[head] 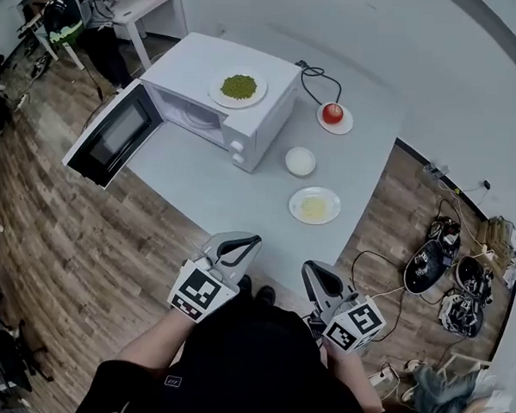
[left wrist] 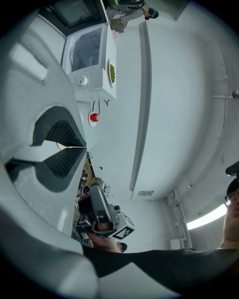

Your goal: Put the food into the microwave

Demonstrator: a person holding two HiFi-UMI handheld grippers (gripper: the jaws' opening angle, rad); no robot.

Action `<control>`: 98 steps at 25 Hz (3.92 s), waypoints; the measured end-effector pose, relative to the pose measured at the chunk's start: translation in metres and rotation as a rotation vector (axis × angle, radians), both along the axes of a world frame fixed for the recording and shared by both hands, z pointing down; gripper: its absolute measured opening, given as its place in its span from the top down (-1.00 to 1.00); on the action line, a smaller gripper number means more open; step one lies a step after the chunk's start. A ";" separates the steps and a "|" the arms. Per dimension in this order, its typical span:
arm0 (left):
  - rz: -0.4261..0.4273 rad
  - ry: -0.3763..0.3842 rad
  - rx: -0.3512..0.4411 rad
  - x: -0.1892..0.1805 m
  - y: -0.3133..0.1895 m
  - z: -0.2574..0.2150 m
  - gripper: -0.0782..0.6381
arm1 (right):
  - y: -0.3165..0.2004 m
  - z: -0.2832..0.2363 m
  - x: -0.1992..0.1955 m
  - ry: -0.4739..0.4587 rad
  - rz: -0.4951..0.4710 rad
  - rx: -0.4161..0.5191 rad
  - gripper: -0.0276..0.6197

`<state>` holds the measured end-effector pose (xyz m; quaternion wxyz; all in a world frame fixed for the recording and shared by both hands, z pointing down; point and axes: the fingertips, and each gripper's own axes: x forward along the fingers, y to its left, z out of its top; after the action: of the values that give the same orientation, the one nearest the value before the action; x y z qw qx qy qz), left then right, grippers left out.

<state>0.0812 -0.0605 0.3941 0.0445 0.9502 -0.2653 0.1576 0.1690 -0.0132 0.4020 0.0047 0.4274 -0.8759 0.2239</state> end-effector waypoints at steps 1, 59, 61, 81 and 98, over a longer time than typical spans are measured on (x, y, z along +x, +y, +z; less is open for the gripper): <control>0.020 -0.003 0.004 0.001 -0.007 0.000 0.76 | -0.006 -0.001 -0.001 -0.004 0.009 -0.001 0.87; 0.687 -0.908 0.445 0.152 -0.083 0.266 0.33 | -0.054 0.169 0.103 -0.073 0.222 -0.172 0.87; 0.683 -0.904 0.427 0.152 -0.084 0.266 0.33 | -0.053 0.169 0.104 -0.077 0.224 -0.172 0.87; 0.638 -0.958 0.580 0.162 -0.087 0.271 0.64 | -0.044 0.166 0.105 -0.091 0.219 -0.174 0.87; 0.558 -0.904 0.598 0.102 -0.020 0.257 0.70 | -0.032 0.153 0.063 -0.053 0.137 -0.177 0.87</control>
<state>0.1835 -0.0806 0.6514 -0.3844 0.7941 -0.0315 0.4697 0.2317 -0.0451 0.5546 0.0039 0.4783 -0.8212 0.3111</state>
